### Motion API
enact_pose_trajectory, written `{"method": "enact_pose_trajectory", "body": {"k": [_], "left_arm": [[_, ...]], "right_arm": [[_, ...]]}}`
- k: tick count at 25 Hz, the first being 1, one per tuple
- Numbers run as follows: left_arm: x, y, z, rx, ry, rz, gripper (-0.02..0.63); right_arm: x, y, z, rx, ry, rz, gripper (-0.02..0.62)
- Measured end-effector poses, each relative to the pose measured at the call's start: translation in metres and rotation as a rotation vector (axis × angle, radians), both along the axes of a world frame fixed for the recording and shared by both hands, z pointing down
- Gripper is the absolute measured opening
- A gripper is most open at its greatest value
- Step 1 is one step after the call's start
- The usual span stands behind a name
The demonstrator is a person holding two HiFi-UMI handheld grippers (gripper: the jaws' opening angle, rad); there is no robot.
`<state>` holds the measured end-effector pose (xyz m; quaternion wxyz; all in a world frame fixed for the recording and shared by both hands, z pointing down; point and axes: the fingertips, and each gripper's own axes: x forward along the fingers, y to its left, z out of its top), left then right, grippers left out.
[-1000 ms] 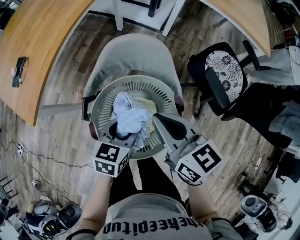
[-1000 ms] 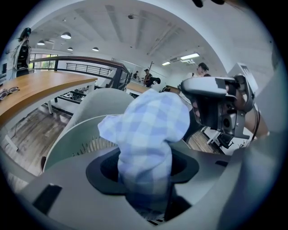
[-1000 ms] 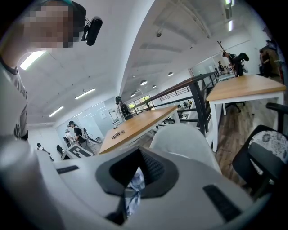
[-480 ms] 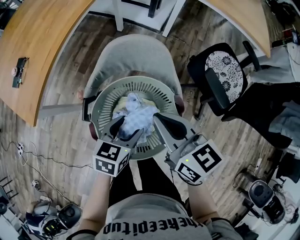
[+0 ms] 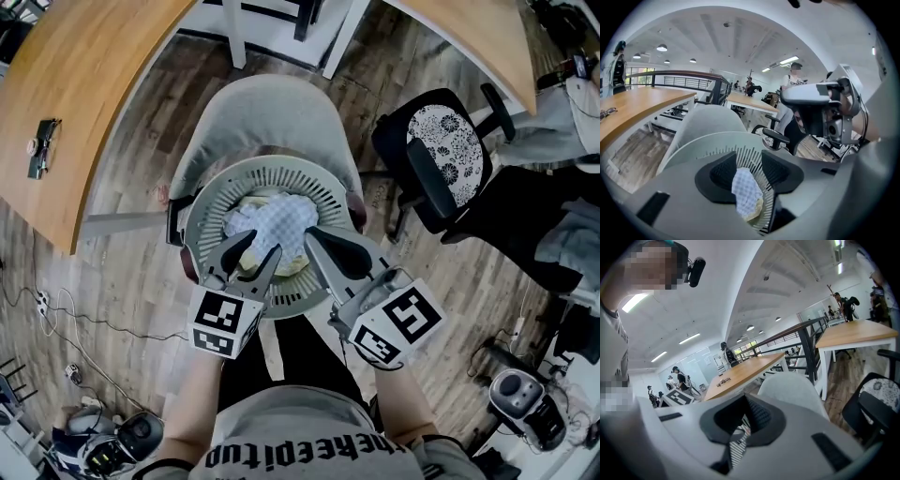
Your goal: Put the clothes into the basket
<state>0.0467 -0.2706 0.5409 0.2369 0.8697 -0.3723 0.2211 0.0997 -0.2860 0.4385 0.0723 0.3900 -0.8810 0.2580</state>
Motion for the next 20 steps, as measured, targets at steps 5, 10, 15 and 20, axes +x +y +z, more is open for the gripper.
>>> {"method": "enact_pose_trajectory", "body": {"k": [5,10,15,20], "left_arm": [[-0.006,-0.005,-0.02,0.082,-0.042,0.003,0.056],[-0.01,-0.006,-0.043,0.115,-0.007,0.011,0.015],[-0.012,-0.004,-0.071,0.149,0.042,0.035,0.014],[-0.013,0.004,-0.093,0.18,0.072,0.068,0.014]], "right_arm": [[-0.003,0.003,-0.007,0.013,-0.001,0.007,0.009],[-0.008,0.009,-0.017,0.033,0.004,0.022,0.009],[-0.012,0.017,-0.03,0.057,0.01,0.057,0.009],[-0.015,0.029,-0.043,0.078,0.01,0.092,0.009]]}}
